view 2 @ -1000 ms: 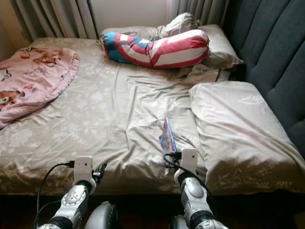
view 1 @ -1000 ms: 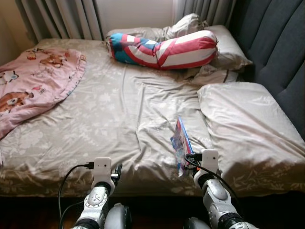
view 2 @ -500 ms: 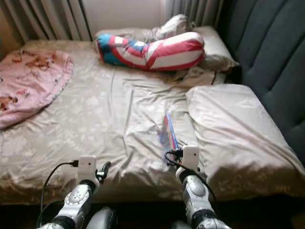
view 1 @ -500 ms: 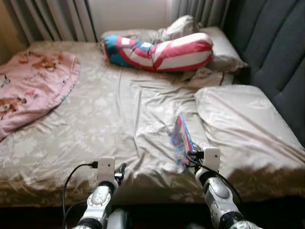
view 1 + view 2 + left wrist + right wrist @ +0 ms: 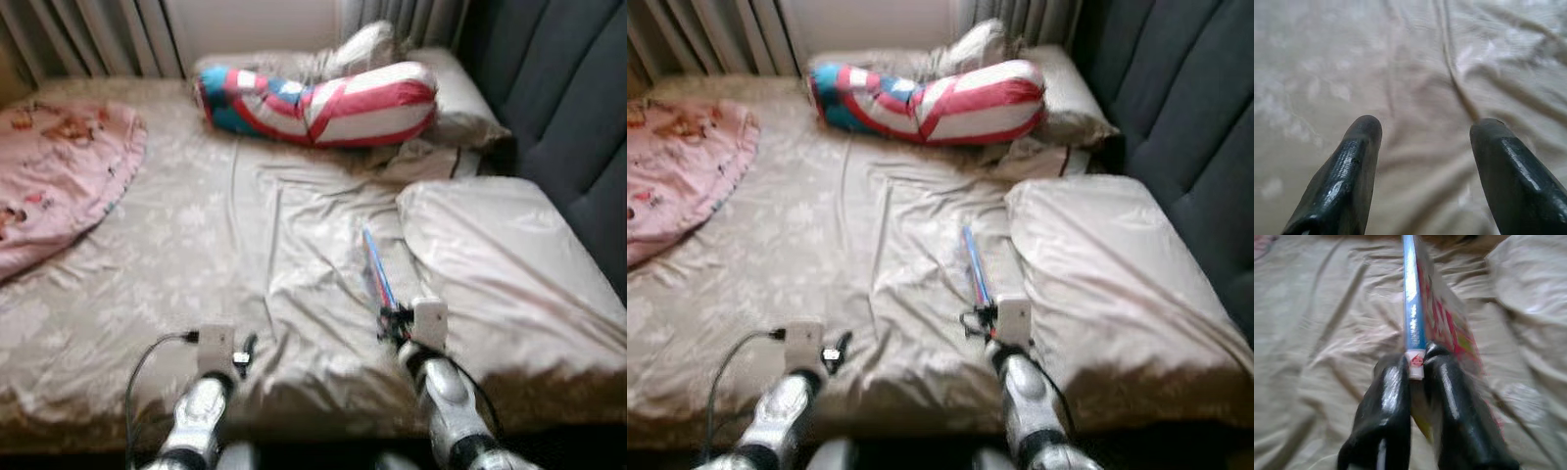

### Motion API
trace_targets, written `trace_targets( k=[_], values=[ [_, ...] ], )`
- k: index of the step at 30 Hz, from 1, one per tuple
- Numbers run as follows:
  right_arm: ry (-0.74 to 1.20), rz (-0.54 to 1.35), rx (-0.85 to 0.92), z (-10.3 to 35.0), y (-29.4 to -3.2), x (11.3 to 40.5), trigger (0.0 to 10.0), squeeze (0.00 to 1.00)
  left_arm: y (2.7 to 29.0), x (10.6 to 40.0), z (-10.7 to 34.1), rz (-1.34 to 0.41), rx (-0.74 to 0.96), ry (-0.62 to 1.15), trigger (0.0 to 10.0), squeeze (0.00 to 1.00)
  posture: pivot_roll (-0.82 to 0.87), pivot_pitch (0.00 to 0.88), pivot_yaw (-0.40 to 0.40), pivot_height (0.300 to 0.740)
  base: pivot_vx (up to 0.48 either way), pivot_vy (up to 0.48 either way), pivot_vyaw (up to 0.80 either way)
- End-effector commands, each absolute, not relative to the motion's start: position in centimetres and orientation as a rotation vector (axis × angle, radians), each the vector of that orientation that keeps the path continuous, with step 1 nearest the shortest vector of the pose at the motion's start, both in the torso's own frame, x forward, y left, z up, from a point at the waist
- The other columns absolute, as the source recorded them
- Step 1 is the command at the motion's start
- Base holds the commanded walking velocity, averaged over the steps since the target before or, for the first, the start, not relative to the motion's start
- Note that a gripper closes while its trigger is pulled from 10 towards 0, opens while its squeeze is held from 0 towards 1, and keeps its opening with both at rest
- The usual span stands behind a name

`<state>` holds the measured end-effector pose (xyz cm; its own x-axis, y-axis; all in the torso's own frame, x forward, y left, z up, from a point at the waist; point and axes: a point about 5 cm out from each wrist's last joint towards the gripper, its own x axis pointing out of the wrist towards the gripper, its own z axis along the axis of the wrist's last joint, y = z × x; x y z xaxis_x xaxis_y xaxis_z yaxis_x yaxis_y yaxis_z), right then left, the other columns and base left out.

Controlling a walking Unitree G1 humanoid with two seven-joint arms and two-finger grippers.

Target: Clean up the room

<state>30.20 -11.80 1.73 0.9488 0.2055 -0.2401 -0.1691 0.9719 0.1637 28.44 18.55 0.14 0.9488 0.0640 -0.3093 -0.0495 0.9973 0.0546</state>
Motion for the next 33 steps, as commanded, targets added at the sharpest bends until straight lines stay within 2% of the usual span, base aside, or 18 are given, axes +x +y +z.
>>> trace_targets(
  k=[1,12,17,26,33],
  values=[
    [0.225,0.173,0.153,2.3,-12.4,30.6,10.0,0.0,17.3,28.5,0.0,0.03,0.034,0.32,10.0,0.0,-0.09,0.046,-0.03,0.642,0.0,0.0,0.0],
    [0.281,0.115,0.371,2.1,-12.6,31.1,10.0,0.0,17.7,28.3,0.0,0.031,0.036,0.317,10.0,0.0,-0.07,0.056,-0.028,0.642,0.0,0.0,0.0],
    [0.286,0.158,0.317,2.5,-12.3,31.5,10.0,0.0,18.1,28.1,-0.1,0.034,0.045,0.315,10.0,0.0,-0.05,0.069,-0.023,0.642,0.0,0.0,0.0],
    [0.283,0.258,0.433,2.8,-10.7,31.6,10.0,0.0,19.0,27.0,-0.8,0.033,0.07,0.324,10.0,0.0,-0.02,0.109,-0.001,0.642,0.0,0.0,0.0],
    [0.28,0.28,0.554,3.1,-9.8,31.8,10.0,0.0,20.3,24.9,-1.7,0.026,0.115,0.331,10.0,0.0,0.03,0.159,0.021,0.642,0.0,0.0,0.0]
  ],
)
